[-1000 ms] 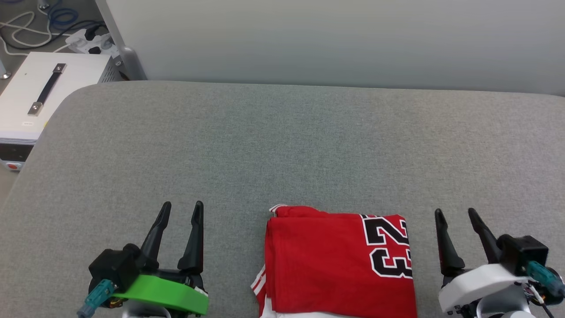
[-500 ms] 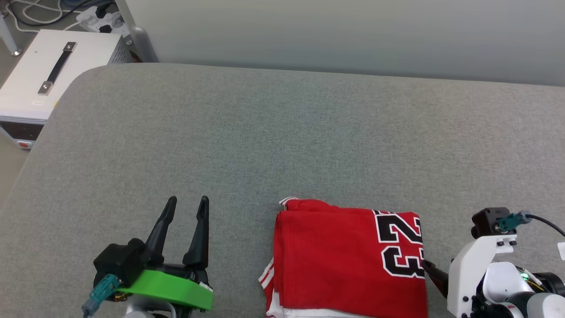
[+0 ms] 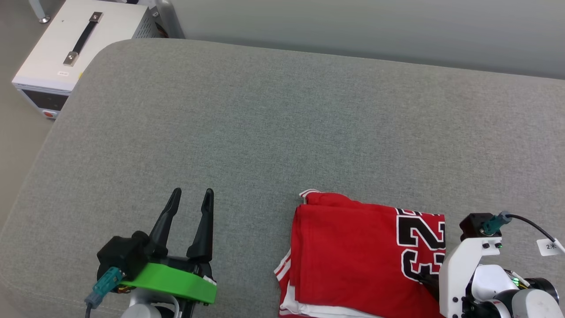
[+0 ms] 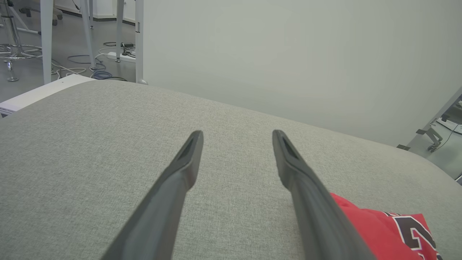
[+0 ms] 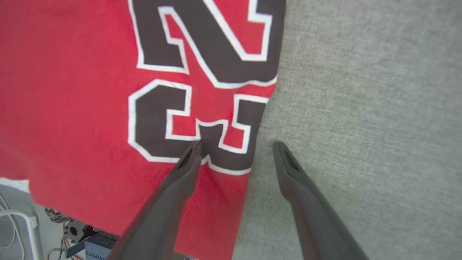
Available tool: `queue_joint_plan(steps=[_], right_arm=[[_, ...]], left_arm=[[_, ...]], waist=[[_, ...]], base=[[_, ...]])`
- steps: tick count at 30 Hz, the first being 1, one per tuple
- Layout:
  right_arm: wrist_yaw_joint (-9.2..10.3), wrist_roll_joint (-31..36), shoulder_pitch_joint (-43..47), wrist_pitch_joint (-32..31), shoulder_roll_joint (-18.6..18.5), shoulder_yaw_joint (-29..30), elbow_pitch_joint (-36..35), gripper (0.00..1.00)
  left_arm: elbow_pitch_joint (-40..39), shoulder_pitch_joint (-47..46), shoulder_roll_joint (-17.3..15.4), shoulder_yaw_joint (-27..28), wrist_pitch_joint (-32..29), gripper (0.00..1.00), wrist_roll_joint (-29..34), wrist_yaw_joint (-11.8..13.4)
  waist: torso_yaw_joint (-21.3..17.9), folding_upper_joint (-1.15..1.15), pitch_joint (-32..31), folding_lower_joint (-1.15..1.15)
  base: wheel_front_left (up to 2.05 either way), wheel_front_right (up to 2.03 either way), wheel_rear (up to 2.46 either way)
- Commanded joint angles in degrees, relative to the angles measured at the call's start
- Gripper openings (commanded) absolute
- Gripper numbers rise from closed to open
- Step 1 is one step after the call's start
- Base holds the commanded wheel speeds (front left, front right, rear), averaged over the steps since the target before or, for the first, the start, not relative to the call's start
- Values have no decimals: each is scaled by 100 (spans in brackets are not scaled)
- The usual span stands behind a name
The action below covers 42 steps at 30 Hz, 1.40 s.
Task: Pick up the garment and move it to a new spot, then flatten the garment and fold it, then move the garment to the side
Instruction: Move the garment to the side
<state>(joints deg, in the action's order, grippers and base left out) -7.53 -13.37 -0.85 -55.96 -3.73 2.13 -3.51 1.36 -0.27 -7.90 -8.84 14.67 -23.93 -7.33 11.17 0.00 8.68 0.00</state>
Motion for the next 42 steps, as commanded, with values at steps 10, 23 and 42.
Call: queue_joint_plan(steps=[10, 23, 42], right_arm=[[4, 285, -130, 422, -85, -490, 928, 0], [4, 461, -513, 1209, -1056, -1244, 458, 0], [4, 272, -1632, 1573, -4058, -1689, 193, 0]], left_arm=[[65, -207, -41, -90, 33, 100, 76, -15], [8, -120, -66, 6, 33, 100, 70, -15], [-397, -839, -212, -755, 33, 100, 138, -15]], waist=[[121, 0, 44, 0], [-312, 0, -141, 0], [-1651, 0, 755, 0]], base=[[0, 0, 0], [0, 0, 0], [0, 0, 0]])
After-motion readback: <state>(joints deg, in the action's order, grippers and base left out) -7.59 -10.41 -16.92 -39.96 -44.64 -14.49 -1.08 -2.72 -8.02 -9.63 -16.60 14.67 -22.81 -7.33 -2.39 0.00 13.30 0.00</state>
